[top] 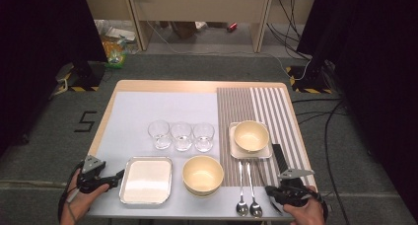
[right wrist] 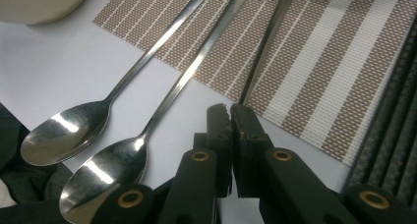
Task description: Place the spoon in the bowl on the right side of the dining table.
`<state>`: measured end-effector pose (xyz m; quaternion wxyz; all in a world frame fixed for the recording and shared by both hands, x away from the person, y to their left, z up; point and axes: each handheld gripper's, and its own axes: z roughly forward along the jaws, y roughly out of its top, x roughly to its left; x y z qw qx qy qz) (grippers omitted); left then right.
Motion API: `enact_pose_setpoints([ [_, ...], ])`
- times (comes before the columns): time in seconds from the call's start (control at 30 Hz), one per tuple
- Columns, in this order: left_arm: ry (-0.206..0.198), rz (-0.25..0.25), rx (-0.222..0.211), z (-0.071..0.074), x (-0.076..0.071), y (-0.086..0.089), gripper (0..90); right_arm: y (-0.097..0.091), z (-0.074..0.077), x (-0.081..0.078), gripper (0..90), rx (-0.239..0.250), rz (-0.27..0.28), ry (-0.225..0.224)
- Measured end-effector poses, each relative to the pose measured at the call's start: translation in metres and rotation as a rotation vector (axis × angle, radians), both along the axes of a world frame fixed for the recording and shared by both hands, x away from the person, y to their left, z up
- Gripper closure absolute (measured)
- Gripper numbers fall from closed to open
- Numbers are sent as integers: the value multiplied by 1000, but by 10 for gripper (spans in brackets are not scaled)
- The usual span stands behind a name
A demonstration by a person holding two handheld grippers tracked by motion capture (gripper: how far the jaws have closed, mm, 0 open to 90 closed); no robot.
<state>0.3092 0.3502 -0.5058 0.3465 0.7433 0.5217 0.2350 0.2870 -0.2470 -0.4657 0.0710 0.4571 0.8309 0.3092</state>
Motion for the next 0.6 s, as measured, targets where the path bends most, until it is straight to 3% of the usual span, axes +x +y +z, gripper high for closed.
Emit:
enact_pose_setpoints([
  [0.1,6,-2,-3,0,0,1,181,-5,1,3,879,30,-13,32],
  [0.6,0,-3,0,0,0,0,183,-17,5,5,886,49,-16,54],
])
